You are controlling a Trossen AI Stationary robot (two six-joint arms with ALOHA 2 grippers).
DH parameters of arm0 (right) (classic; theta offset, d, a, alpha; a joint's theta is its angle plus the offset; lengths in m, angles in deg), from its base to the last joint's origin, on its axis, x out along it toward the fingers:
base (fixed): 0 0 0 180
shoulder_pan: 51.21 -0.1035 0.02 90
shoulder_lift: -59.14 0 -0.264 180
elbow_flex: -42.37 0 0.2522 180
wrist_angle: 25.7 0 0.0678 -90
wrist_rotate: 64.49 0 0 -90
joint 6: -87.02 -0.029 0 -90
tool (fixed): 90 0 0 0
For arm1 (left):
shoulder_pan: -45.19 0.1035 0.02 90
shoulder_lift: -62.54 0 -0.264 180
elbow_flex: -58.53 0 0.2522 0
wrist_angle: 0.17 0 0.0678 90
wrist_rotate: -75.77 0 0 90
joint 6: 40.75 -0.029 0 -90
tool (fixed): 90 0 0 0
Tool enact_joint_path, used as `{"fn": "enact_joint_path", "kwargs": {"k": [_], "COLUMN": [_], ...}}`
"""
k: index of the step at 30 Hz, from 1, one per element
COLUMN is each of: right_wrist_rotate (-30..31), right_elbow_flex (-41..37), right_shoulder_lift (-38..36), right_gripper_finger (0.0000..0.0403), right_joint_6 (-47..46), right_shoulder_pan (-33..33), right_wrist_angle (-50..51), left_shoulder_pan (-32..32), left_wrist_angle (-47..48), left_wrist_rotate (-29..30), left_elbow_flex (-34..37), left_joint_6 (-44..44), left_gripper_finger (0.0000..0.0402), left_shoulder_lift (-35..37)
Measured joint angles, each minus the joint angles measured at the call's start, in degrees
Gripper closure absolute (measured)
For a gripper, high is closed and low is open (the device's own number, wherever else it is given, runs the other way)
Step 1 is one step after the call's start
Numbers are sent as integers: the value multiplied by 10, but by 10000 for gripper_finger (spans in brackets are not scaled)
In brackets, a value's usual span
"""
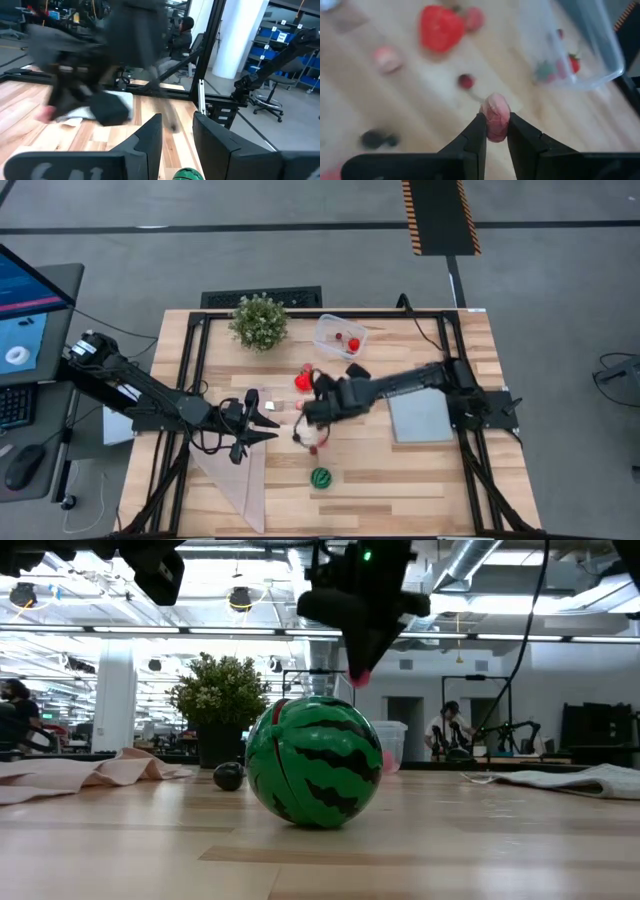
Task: Pick and placing Produce into tupperware
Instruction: Put the peach into the transparent bin, then put the red cherry into the transparent bin
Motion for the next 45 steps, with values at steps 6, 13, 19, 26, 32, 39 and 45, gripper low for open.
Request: {"fn": "enact_joint_path", "kwargs": {"k": [6, 13, 19, 26, 32, 39, 45], "right_wrist_rotate": [2, -1, -38, -94, -98, -113, -112], "right_elbow_flex": [0, 0, 0, 0, 0, 0, 0], "right_shoulder_lift": [0, 0, 0, 0, 0, 0, 0], "right_gripper_finger": [313, 318, 320, 318, 279, 186, 154], "right_joint_6": [54, 116, 162, 210, 206, 200, 221], "right_shoulder_pan": [76, 166, 238, 279, 289, 288, 275], "right_wrist_angle": [3, -2, -40, -110, -111, -102, -97], "left_shoulder_pan": [0, 0, 0, 0, 0, 0, 0], "left_wrist_angle": [0, 7, 16, 28, 37, 37, 35], "left_wrist_rotate": [0, 0, 0, 0, 5, 11, 14], "left_elbow_flex": [0, 0, 0, 0, 0, 0, 0], "left_joint_6": [1, 4, 5, 15, 21, 20, 16], "left_gripper_finger": [304, 304, 304, 304, 304, 304, 304], "left_shoulder_lift": [0, 0, 0, 0, 0, 0, 0]}}
